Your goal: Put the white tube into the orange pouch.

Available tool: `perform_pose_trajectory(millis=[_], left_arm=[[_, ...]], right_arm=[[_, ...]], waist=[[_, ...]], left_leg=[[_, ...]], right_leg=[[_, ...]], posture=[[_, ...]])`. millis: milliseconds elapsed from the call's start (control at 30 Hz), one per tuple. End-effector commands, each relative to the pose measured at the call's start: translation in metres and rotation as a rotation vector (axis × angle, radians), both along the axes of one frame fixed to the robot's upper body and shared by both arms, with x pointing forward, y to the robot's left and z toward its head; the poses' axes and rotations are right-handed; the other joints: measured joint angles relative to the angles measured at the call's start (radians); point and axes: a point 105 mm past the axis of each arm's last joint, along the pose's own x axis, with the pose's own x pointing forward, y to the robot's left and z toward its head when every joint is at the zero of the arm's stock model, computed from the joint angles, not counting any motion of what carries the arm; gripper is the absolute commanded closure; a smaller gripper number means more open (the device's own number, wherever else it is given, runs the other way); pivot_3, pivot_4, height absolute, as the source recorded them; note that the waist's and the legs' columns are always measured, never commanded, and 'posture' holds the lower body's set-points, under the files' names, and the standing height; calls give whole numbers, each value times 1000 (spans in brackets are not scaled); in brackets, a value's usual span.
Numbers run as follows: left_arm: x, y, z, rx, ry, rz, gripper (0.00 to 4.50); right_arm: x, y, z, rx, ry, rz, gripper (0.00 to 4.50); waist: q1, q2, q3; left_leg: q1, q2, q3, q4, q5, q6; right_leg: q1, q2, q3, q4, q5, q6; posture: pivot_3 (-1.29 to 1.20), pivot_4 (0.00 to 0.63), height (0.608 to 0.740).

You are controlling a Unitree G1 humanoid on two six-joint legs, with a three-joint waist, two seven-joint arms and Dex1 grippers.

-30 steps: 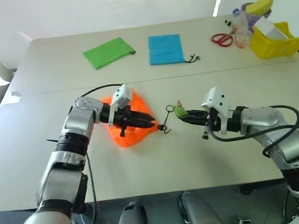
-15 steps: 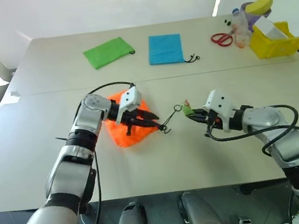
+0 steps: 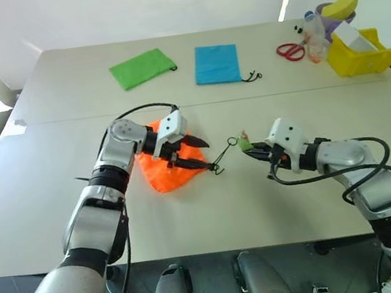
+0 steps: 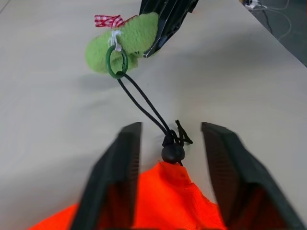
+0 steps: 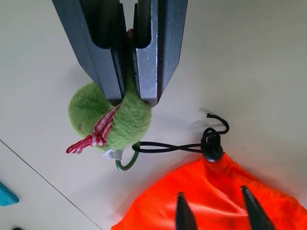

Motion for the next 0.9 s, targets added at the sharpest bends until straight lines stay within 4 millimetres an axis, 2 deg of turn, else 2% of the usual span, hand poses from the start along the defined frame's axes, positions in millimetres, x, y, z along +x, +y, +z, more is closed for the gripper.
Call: perform_pose_trajectory(millis=[33, 300, 400, 467, 533, 567, 667, 733, 833, 900], left_arm=[[-2, 0, -2, 48, -133, -37, 2863], [-7, -8, -17, 72, -116, -41, 2863], [-10, -14, -12, 16, -150, -61, 2863], [-11, -17, -4, -24, -105, -57, 3420], [-12, -16, -3, -32, -54, -54, 4191], [-13, -15, -4, -37, -36, -54, 4409], [-18, -10, -9, -2, 15, -72, 4409], [-18, -6, -18, 56, -15, -68, 4409], [-10, -5, -24, 100, -87, -29, 4409], [-3, -5, -21, 92, -123, 0, 4409]], right_arm=[[-1, 2, 10, 0, -42, 16, 4500], [0, 3, 8, -7, -43, 18, 4500], [0, 2, 7, -19, -44, 15, 4500], [-1, 1, 6, -17, -43, 14, 4500], [-1, 2, 7, -16, -43, 15, 4500], [-1, 2, 7, -16, -43, 16, 4500], [0, 4, 9, -9, -50, 18, 4500], [1, 3, 9, -9, -52, 15, 4500], [2, 2, 9, -15, -53, 13, 4500], [1, 2, 9, -16, -52, 12, 4500]], waist=[[-2, 0, 0], [2, 0, 0], [1, 0, 0], [1, 0, 0], [1, 0, 0], [-1, 0, 0], [-3, 0, 0], [-3, 0, 0], [0, 0, 0], [3, 0, 0]], left_leg=[[0, 0, 0, 0, 0, 0], [0, 0, 0, 0, 0, 0], [0, 0, 0, 0, 0, 0], [0, 0, 0, 0, 0, 0], [0, 0, 0, 0, 0, 0], [0, 0, 0, 0, 0, 0], [0, 0, 0, 0, 0, 0], [0, 0, 0, 0, 0, 0], [1, 0, 0, 0, 0, 0], [1, 0, 0, 0, 0, 0]], right_leg=[[0, 0, 0, 0, 0, 0], [0, 0, 0, 0, 0, 0], [0, 0, 0, 0, 0, 0], [0, 0, 0, 0, 0, 0], [0, 0, 0, 0, 0, 0], [0, 0, 0, 0, 0, 0], [0, 0, 0, 1, 0, 0], [0, 0, 0, 1, 0, 0], [0, 0, 0, 1, 0, 0], [0, 0, 0, 1, 0, 0]], posture=[[0, 150, 740], [0, 150, 740], [0, 150, 740], [0, 150, 740], [0, 150, 740], [0, 150, 740], [0, 150, 740], [0, 150, 740], [0, 150, 740], [0, 150, 740]])
